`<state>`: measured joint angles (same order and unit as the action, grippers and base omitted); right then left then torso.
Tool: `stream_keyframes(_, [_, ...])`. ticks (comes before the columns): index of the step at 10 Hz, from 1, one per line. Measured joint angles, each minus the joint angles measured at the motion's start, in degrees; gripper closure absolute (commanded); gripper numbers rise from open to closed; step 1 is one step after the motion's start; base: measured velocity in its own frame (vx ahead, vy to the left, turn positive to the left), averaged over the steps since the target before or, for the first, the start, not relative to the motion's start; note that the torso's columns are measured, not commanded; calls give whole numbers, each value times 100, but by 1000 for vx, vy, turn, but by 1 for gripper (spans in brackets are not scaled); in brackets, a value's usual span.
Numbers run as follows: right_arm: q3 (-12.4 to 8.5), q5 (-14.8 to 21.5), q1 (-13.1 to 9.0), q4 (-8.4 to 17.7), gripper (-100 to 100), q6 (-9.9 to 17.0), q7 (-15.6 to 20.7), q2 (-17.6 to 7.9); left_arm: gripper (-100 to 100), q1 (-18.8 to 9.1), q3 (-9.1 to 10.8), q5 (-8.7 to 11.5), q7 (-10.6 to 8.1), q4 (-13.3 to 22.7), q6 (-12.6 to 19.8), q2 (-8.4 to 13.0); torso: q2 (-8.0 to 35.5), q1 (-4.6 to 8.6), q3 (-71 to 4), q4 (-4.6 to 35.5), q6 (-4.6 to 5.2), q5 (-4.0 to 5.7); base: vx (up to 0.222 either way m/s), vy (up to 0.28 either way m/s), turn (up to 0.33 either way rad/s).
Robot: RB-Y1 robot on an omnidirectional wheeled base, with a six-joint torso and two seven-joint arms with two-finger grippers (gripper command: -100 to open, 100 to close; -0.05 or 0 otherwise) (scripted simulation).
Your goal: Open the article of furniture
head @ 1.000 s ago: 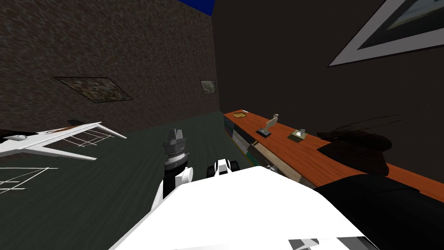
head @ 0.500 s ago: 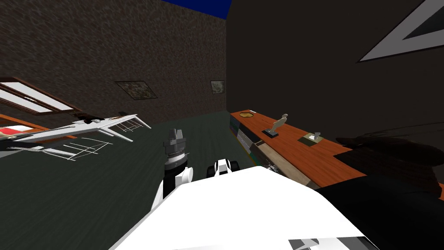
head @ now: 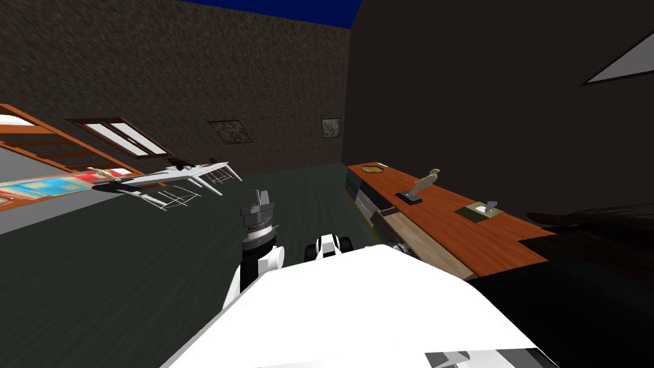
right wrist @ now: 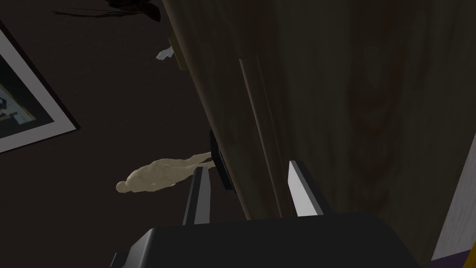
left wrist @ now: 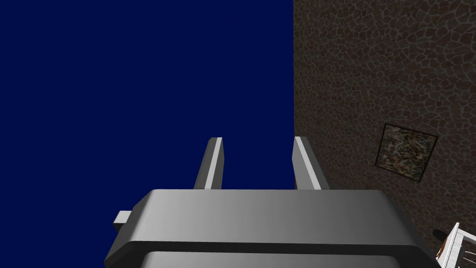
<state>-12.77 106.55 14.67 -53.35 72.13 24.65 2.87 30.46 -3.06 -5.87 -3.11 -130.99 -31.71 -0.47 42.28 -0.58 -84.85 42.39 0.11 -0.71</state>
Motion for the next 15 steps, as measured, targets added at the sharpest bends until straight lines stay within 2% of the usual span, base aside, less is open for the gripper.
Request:
stream_keyframes(3, [12, -29, -18, 34, 100, 19, -4, 0, 0, 0, -2, 0, 0, 0, 0, -2, 29, -42, 16, 7, -2, -11, 0, 208, -27])
stream_keyframes(4, [8, -39, -13, 18, -100, 39, -3, -1, 0, 0, -2, 0, 0, 0, 0, -2, 33, -26, 18, 9, -3, -8, -14, 100, -54])
stream_keyframes(6, [-16, -123, -57, -182, -100, -83, 228, -14, 0, 0, 0, 0, 0, 0, 0, 0, 18, 89, 33, -3, -9, 64, -52, 15, -50])
stream_keyframes(7, [-42, -178, -167, -191, -100, -145, 357, -47, 0, 0, 1, 0, 0, 0, 0, 0, 12, 93, 32, -5, -10, 71, -45, -12, -17])
stream_keyframes(10, [-62, -291, -133, -661, -100, -358, 792, -30, 0, 0, 1, 0, 0, 0, 0, 0, 11, 23, 23, -5, -2, 42, -39, 18, -49])
stream_keyframes(13, [-115, -431, -302, -784, -100, -547, 1133, -93, 0, 0, 0, 0, 0, 0, 0, 0, 26, 10, 26, 7, -3, 20, -41, 29, -36])
stream_keyframes(15, [-148, -538, -328, -1028, -100, -719, 1428, -106, 0, 0, 1, 0, 0, 0, 0, 0, 40, -18, 26, 18, -2, -6, -49, 28, -59])
